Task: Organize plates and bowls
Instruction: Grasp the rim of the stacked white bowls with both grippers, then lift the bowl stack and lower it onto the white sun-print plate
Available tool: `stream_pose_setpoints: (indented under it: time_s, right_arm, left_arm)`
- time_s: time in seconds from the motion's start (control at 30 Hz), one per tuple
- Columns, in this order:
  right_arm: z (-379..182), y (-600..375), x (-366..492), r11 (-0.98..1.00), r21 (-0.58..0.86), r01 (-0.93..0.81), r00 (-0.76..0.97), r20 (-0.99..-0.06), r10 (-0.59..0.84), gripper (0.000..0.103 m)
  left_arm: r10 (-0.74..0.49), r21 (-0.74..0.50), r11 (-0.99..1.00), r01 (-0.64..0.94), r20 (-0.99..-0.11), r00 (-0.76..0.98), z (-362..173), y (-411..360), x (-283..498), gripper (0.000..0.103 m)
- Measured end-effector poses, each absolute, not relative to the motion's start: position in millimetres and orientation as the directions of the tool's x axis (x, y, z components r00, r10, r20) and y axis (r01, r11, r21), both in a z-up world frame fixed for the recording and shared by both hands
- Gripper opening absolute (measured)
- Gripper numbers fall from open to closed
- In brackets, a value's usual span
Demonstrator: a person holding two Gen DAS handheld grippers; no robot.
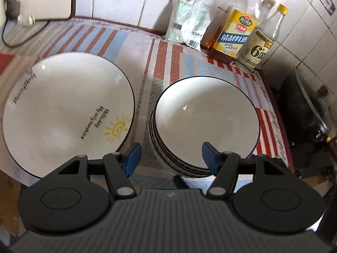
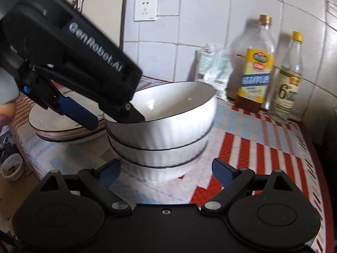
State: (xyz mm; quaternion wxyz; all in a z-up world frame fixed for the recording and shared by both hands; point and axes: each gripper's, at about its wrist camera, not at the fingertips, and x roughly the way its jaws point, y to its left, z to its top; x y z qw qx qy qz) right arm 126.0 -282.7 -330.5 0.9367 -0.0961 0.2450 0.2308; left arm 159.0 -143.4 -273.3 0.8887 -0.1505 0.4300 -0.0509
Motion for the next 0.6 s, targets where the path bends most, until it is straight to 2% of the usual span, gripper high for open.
stream_pose_setpoints:
  time_s: [0.07, 0.13, 0.2, 0.27, 0.37, 0.6]
  right_arm:
    - [-336, -279, 132, 0.870, -0.042, -0.492, 0.762, -0.504, 0.407, 0.097]
    - [-337, -278, 135, 0.868, -0.030, -0.496, 0.758, -0.503, 0.415, 0.097]
    - [-341, -275, 141, 0.869, -0.007, -0.494, 0.753, -0.503, 0.424, 0.100]
    - [-342, -274, 143, 0.873, 0.011, -0.488, 0.752, -0.502, 0.427, 0.100]
    - [-347, -271, 142, 0.892, 0.049, -0.449, 0.767, -0.491, 0.413, 0.100]
    - [-350, -266, 142, 0.881, -0.013, -0.473, 0.779, -0.474, 0.412, 0.103]
  left_arm:
    - [-0.224, -0.315, 0.948, -0.041, -0.754, 0.617, -276, -143, 162, 0.059]
    - [-0.213, -0.302, 0.952, -0.044, -0.762, 0.612, -278, -144, 165, 0.053]
    - [-0.210, -0.296, 0.954, -0.042, -0.764, 0.610, -280, -146, 168, 0.041]
    - [-0.194, -0.281, 0.959, -0.050, -0.770, 0.608, -282, -147, 171, 0.038]
    - [-0.194, -0.286, 0.956, -0.061, -0.778, 0.597, -288, -145, 176, 0.036]
    - [-0.228, -0.324, 0.945, -0.051, -0.760, 0.609, -293, -139, 180, 0.038]
